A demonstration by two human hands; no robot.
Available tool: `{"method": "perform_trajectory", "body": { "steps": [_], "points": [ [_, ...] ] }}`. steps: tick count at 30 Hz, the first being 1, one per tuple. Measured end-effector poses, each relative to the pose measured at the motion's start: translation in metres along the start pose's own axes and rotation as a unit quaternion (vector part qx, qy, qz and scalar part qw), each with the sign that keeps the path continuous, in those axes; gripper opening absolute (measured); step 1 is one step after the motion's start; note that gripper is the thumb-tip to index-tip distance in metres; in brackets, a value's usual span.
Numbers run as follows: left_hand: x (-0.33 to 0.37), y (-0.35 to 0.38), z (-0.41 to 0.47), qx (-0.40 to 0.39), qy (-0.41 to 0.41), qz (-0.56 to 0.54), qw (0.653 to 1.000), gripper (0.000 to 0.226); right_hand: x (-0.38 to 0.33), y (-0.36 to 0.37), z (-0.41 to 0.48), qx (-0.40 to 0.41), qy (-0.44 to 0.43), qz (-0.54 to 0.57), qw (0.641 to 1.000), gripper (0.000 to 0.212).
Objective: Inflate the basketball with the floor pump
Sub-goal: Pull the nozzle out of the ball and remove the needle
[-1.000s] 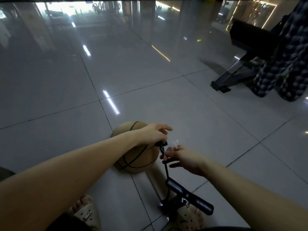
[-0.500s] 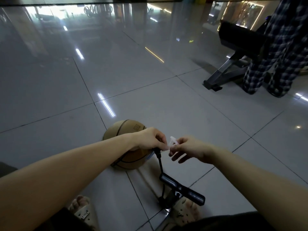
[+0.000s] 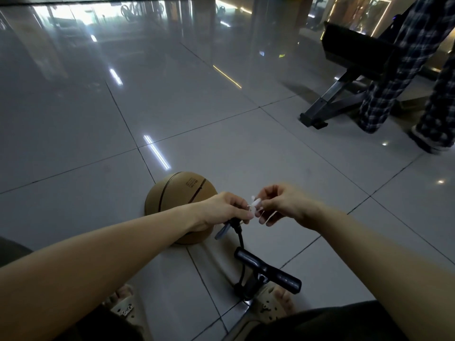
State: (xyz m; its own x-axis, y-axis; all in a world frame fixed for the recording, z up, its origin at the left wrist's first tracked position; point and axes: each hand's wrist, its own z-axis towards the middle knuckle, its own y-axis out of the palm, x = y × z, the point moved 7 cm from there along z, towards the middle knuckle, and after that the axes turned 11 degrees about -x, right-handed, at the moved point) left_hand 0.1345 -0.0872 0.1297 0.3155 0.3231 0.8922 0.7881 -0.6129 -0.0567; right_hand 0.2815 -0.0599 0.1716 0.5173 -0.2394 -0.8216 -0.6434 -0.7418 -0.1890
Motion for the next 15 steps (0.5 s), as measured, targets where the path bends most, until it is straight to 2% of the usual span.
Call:
{"method": "perform_trajectory", "body": {
  "steps": [4,7,11,15],
  "points": [
    [-0.004,-0.009,-0.004,0.063,0.007,-0.021,0.998,0.015,0.001,-0.020,-0.007,0.086,0.019,-0.067,0.994,0.009],
    [-0.006,-0.018,-0.006,0.118,0.004,-0.047,0.992,0.017,-0.002,-0.024,-0.013,0.105,-0.012,-0.022,0.994,0.011],
    [-0.005,-0.027,-0.008,0.187,-0.026,-0.027,0.982,0.021,0.001,-0.015,-0.013,0.112,-0.036,0.048,0.992,0.013],
    [-0.005,-0.022,-0.009,0.203,-0.019,-0.029,0.979,0.024,0.002,-0.008,-0.010,0.124,-0.046,0.064,0.989,0.010]
  ]
}}
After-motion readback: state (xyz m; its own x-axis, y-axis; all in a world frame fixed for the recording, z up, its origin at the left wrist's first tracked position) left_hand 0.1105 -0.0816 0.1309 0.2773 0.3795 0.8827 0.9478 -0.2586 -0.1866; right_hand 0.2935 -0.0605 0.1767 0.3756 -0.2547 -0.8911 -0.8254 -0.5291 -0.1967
